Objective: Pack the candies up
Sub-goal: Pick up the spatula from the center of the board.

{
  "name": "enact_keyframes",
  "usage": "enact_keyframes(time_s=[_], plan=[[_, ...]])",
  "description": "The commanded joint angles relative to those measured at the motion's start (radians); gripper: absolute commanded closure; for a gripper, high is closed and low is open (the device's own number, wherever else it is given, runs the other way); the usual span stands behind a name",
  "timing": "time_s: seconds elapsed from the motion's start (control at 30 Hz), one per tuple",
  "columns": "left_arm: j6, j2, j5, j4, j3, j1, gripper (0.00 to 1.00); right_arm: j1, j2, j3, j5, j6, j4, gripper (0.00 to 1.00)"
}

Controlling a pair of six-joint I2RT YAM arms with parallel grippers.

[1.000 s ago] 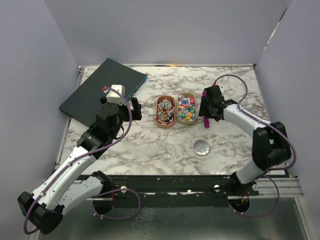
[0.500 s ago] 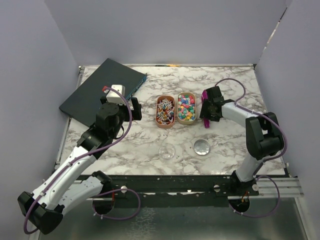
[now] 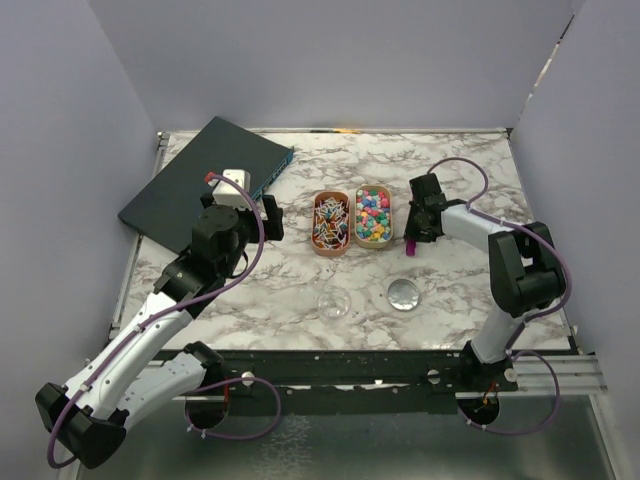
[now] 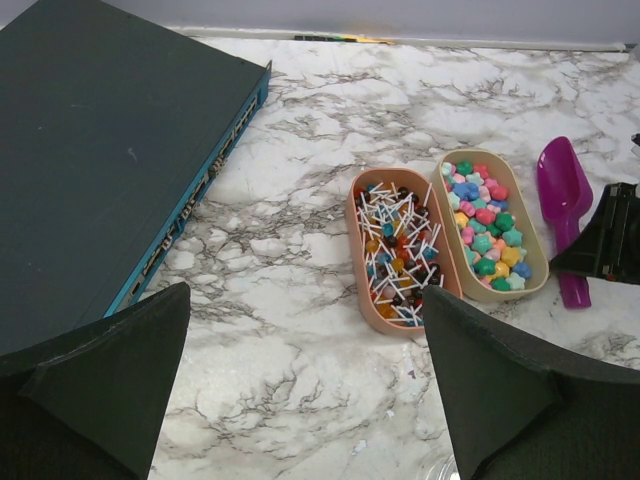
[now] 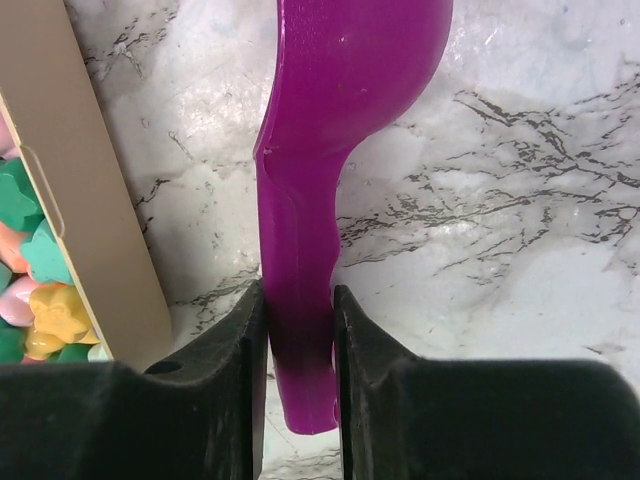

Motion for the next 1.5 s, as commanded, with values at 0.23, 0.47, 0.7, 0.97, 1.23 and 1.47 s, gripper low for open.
enact_keyframes(time_s=[0.23,0.47,0.7,0.97,1.23,1.47], plan=[[-0.008,0.025,0.03,0.001,-0.001,-0.004,0.01,-0.004,-0.204,-0.019,-0.107,-0.064,-0.053,0.99],[-0.005,0.049,0.071,0.003,0.004,-0.004,0.01,0.05,-0.409,-0.075,-0.287,-0.1,-0.081,1.0],[0.001,0.061,0.139,0.007,0.005,-0.004,0.01,0.178,-0.545,-0.087,-0.469,-0.152,-0.113,1.0],[-0.035,0.038,0.309,-0.067,0.02,-0.004,0.01,0.254,-0.625,-0.131,-0.715,-0.219,-0.186,0.99],[-0.039,-0.004,0.6,-0.091,-0.001,-0.005,0.01,0.412,-0.608,-0.109,-0.827,-0.252,-0.261,0.99],[-0.042,-0.022,0.776,-0.102,-0.031,-0.004,0.01,0.47,-0.637,-0.075,-0.939,-0.305,-0.322,0.99]])
